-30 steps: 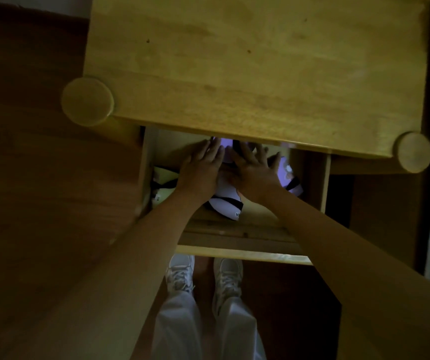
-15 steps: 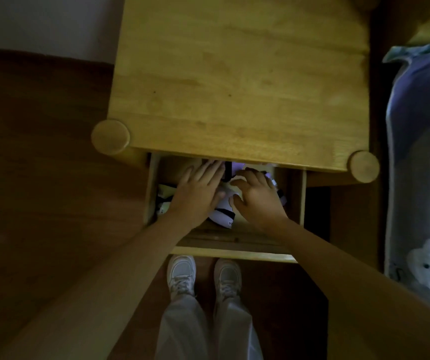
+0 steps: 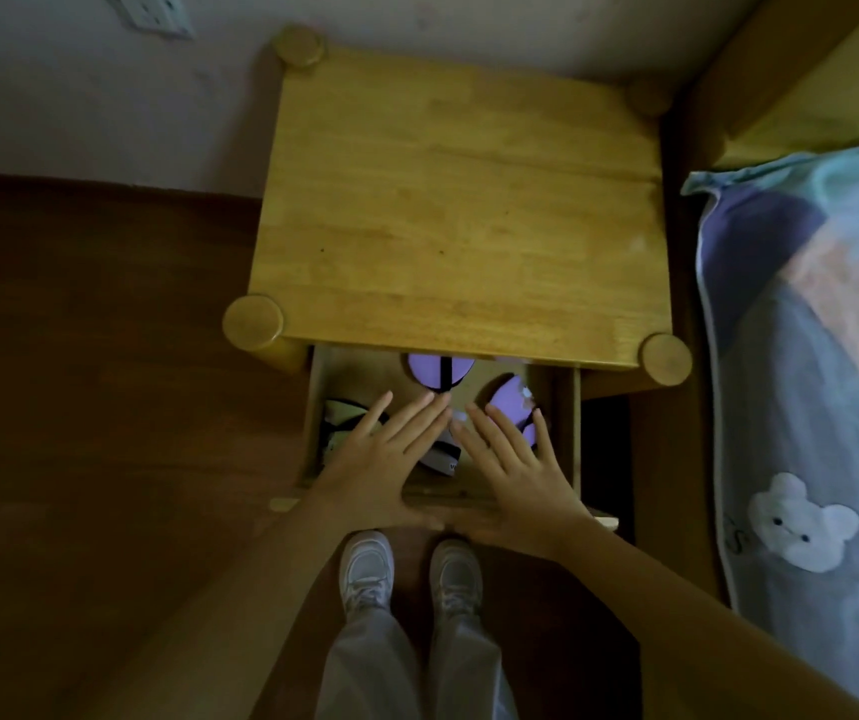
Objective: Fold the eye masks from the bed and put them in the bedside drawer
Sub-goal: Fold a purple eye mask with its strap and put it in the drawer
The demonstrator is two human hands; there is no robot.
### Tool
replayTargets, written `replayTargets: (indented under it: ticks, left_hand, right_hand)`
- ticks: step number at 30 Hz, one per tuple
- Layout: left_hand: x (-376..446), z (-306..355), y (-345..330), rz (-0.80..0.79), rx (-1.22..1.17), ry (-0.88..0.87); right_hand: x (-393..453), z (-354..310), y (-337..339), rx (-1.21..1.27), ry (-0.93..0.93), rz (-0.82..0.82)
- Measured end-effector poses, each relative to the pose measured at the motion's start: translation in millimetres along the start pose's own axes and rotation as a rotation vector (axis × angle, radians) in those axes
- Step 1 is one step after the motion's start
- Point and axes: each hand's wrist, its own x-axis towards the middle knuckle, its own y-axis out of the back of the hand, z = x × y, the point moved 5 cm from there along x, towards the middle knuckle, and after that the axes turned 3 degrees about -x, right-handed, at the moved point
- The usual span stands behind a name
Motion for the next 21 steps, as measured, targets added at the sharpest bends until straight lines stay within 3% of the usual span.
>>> replayTargets:
  ticks: [4, 9, 15, 21]
  left_hand:
    - [-1.9, -3.7, -3.4, -0.018, 0.018, 0.02]
    - [2.5, -6.5, 7.4, 0.093, 0.026, 0.025]
    - [20.1, -21.6, 34.3, 0.226, 0.097, 0.122]
    - [36.5, -32.5, 46.0, 0.212, 0.122, 0.14]
  right_hand:
    - [-3.5, 0.0, -7.3, -0.02, -0.014, -0.019]
    - [5.8, 5.1, -4.6, -0.066, -0.002, 0.002]
    - [27.6, 26.9, 16.5, -0.129, -0.075, 0.11]
    - [41.4, 39.4, 28.7, -0.186, -0.098, 0.23]
